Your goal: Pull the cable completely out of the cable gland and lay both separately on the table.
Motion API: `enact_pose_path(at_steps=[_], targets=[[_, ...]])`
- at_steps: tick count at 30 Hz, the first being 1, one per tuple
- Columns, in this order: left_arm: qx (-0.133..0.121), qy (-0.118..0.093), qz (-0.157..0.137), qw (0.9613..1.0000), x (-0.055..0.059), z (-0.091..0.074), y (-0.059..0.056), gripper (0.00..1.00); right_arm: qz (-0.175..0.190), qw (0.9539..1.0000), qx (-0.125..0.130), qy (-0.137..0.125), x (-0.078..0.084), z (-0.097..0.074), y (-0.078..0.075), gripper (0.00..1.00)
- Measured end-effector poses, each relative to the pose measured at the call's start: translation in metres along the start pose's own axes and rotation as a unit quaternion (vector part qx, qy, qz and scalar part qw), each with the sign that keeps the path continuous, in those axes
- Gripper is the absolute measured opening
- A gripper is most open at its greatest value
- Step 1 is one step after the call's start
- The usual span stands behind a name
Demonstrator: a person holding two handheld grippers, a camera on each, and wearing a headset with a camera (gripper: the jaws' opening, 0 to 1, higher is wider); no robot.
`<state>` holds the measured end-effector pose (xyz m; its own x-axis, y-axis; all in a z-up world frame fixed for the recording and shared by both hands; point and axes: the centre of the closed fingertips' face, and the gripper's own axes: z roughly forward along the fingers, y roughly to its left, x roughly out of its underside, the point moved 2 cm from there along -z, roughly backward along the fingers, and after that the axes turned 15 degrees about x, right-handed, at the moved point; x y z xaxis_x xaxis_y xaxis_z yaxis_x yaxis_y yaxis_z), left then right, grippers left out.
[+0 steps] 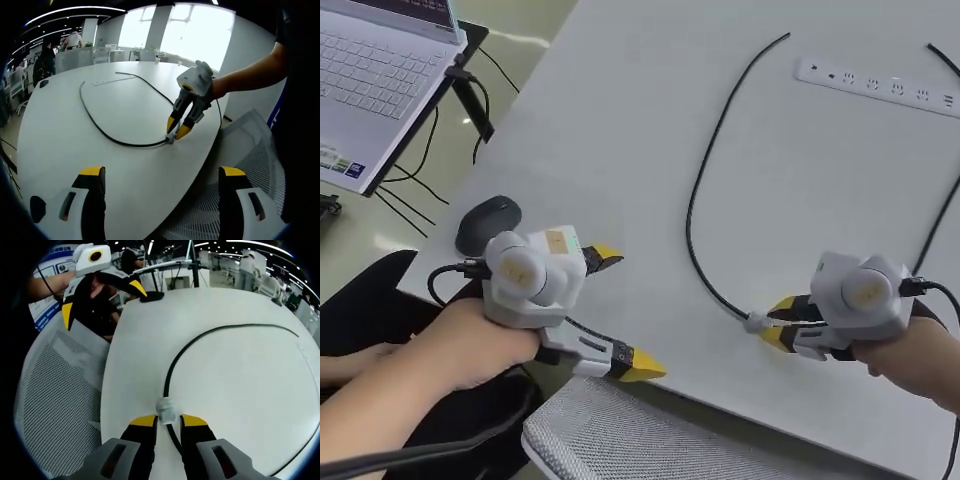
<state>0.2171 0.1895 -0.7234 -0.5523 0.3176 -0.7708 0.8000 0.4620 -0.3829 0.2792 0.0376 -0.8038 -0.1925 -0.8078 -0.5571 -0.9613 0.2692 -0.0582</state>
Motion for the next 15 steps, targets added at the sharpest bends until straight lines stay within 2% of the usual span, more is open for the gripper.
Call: enact_pose_path(at_steps=[8, 15], targets=[[0.001, -0.003, 0.000, 1.0000, -0.0018, 0.0015, -0.0001, 0.93, -0.017, 0.9998, -0.007, -0.002, 0.0008, 0.0020, 0.0036, 0.10], [0.004, -0.004, -0.001, 1.0000, -0.0033, 0.0039, -0.0016, 0.93, -0.025, 0.9997, -0.002, -0.005, 0.0009, 0.0006, 0.0047, 0.09]])
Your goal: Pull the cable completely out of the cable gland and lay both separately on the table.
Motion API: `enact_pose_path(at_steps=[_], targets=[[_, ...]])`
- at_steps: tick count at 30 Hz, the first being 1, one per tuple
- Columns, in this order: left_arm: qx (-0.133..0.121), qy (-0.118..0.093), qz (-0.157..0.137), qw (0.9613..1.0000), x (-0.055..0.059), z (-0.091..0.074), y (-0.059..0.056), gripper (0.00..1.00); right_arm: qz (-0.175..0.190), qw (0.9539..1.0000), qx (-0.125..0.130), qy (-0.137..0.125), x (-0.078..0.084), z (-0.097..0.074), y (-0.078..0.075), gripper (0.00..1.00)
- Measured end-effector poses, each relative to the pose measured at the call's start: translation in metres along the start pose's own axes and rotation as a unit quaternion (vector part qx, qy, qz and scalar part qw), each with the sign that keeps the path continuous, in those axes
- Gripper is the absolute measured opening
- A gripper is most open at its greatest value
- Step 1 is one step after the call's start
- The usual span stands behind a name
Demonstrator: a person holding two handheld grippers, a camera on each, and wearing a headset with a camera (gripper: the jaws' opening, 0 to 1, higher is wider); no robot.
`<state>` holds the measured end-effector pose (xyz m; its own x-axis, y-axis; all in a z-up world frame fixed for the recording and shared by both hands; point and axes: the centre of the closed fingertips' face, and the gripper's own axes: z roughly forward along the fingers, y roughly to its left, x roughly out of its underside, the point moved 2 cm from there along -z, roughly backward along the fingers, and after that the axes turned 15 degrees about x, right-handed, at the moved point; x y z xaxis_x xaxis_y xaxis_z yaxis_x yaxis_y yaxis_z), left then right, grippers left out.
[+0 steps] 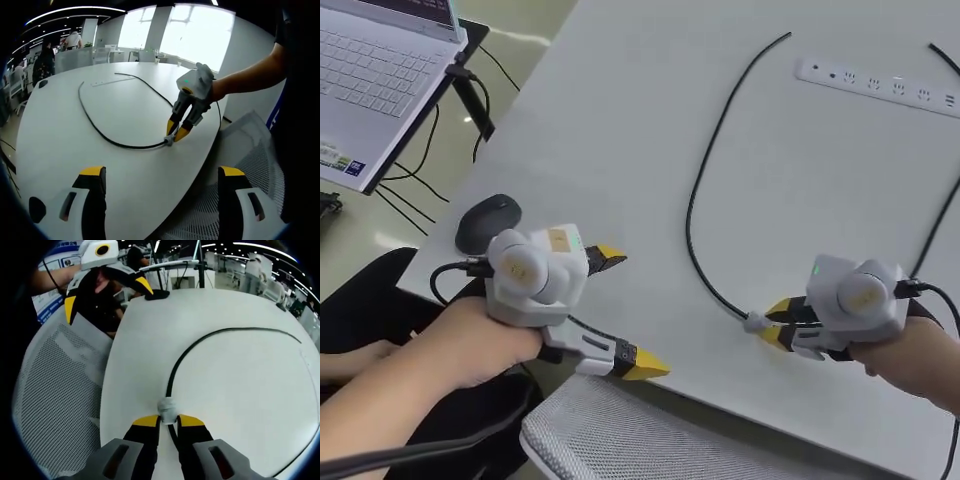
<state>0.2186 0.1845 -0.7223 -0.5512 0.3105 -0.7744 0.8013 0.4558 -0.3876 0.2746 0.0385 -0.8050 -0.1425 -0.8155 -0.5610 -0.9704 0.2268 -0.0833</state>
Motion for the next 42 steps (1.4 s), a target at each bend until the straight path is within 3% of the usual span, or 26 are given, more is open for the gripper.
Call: enact_pose_path(at_steps=[7, 12, 22, 28, 37, 42], targets=[[0.007, -0.017, 0.001, 0.9998, -0.014, 0.002, -0.003, 0.94, 0.023, 0.9997, 0.002, -0.007, -0.004, -0.009, -0.001, 0.08], [0.017, -0.038, 0.002, 0.9991, -0.031, 0.005, -0.006, 0.94, 0.046, 0.9988, -0.005, -0.015, -0.007, -0.022, 0.003, 0.08], [0.037, -0.029, 0.025, 0.9986, -0.049, 0.020, -0.018, 0.93, 0.070, 0.9970, -0.012, -0.028, -0.008, -0.050, 0.012, 0.07], [0.049, -0.023, 0.042, 0.9976, -0.057, 0.034, -0.023, 0.91, 0.053, 0.9981, -0.011, -0.028, -0.009, -0.066, 0.021, 0.07], [0.080, -0.008, 0.065, 0.9946, -0.064, 0.058, -0.039, 0.90, 0.050, 0.9974, -0.004, -0.052, -0.028, -0.092, 0.021, 0.07], [0.098, -0.004, 0.076, 0.9923, -0.066, 0.067, -0.047, 0.85, 0.030, 0.9981, -0.003, -0.055, -0.037, -0.104, 0.022, 0.07]])
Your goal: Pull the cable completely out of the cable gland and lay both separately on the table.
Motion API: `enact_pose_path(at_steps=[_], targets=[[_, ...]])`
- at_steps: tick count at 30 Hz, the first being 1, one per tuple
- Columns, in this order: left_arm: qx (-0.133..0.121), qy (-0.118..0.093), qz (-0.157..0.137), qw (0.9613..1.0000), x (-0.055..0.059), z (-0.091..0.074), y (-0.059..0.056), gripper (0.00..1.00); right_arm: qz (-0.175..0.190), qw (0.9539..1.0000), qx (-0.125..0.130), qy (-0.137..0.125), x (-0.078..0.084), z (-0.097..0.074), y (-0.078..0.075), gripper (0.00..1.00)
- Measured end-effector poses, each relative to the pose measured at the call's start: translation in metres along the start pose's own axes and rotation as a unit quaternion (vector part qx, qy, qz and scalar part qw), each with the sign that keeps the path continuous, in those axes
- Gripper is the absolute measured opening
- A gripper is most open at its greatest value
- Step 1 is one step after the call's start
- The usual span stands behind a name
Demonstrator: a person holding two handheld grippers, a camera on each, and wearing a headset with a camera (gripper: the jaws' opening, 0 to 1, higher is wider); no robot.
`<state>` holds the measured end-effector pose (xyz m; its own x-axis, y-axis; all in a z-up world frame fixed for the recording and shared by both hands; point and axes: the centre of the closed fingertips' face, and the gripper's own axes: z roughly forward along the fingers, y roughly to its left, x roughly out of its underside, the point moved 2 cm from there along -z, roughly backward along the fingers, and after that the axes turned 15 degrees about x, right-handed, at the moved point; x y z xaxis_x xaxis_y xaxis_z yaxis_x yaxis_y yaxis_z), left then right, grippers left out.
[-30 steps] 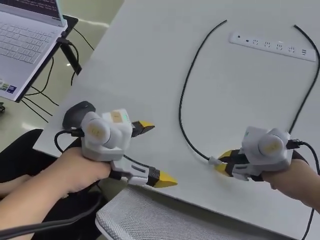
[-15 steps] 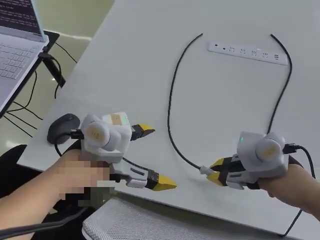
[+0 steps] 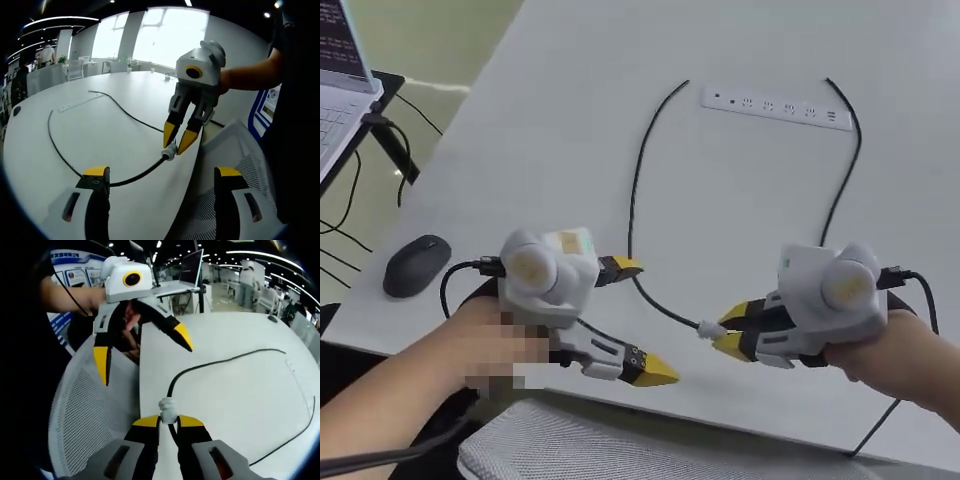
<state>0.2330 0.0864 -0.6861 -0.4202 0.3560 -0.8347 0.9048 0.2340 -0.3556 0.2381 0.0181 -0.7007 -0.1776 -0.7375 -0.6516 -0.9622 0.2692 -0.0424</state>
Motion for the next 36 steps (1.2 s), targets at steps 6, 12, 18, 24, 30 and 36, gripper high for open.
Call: enact_pose_path(at_steps=[6, 12, 18, 24, 30, 36], targets=[[0.012, -0.008, 0.001, 0.9999, -0.008, 0.007, -0.004, 0.78, -0.019, 0.9998, -0.003, -0.004, -0.010, -0.011, 0.000, 0.07], [0.022, -0.025, 0.008, 0.9994, -0.021, 0.014, -0.002, 0.70, -0.047, 0.9987, -0.014, -0.013, -0.026, -0.027, -0.001, 0.07], [0.034, -0.036, 0.014, 0.9987, -0.033, 0.019, -0.003, 0.62, -0.076, 0.9967, -0.026, -0.010, -0.029, -0.032, -0.002, 0.07], [0.059, -0.033, 0.023, 0.9975, -0.036, 0.024, -0.009, 0.43, -0.077, 0.9965, -0.028, -0.015, -0.027, -0.034, -0.004, 0.07], [0.068, -0.029, 0.025, 0.9969, -0.038, 0.027, -0.010, 0.36, -0.074, 0.9966, -0.027, -0.023, -0.024, -0.034, -0.003, 0.07], [0.078, -0.026, 0.019, 0.9964, -0.037, 0.031, -0.012, 0.28, -0.069, 0.9968, -0.028, -0.029, -0.021, -0.035, -0.001, 0.07]])
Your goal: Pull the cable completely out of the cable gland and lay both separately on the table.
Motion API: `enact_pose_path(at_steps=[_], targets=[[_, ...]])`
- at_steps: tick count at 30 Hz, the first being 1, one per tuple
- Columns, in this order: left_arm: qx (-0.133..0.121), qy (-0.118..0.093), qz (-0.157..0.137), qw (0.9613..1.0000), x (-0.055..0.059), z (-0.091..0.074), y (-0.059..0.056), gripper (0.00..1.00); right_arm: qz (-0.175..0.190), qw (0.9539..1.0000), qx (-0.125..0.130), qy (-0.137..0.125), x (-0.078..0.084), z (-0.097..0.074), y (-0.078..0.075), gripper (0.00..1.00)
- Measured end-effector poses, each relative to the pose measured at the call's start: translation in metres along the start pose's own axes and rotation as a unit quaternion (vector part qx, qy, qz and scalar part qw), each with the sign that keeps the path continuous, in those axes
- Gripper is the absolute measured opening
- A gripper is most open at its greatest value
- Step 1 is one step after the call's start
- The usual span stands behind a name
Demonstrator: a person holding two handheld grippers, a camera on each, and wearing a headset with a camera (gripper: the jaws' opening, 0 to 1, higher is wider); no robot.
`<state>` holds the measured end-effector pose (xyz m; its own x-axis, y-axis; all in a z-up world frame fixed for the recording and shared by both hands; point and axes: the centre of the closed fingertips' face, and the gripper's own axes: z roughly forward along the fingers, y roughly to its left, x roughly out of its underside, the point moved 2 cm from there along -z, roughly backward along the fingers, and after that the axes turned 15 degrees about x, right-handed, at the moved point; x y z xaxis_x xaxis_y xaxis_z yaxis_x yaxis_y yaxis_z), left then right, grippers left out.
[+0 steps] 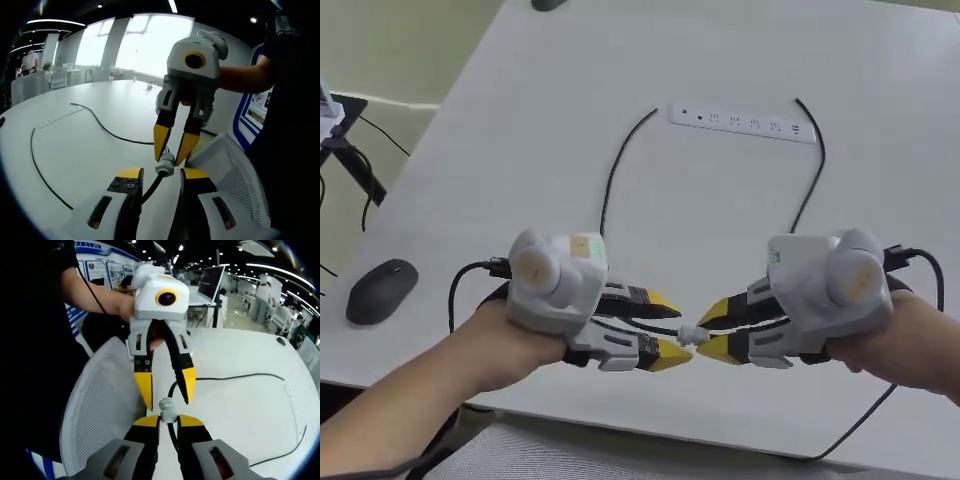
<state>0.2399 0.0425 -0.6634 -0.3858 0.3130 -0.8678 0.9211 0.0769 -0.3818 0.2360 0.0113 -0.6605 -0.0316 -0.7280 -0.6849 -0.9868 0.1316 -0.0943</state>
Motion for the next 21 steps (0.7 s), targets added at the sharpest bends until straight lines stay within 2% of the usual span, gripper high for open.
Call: enact_pose_path(at_steps=[9, 18, 21], targets=[[0.014, -0.003, 0.001, 0.9999, -0.0022, 0.0052, -0.0043, 0.17, -0.008, 0.9999, -0.001, -0.011, 0.0027, -0.0009, 0.0014, 0.07], [0.018, 0.006, -0.002, 0.9998, -0.0004, 0.0096, -0.0054, 0.16, -0.019, 0.9996, 0.001, -0.021, 0.0068, -0.0012, 0.0050, 0.08], [0.016, 0.012, -0.004, 0.9998, -0.0006, 0.0098, -0.0042, 0.16, -0.013, 0.9996, 0.008, -0.025, 0.0069, -0.0004, 0.0036, 0.08]])
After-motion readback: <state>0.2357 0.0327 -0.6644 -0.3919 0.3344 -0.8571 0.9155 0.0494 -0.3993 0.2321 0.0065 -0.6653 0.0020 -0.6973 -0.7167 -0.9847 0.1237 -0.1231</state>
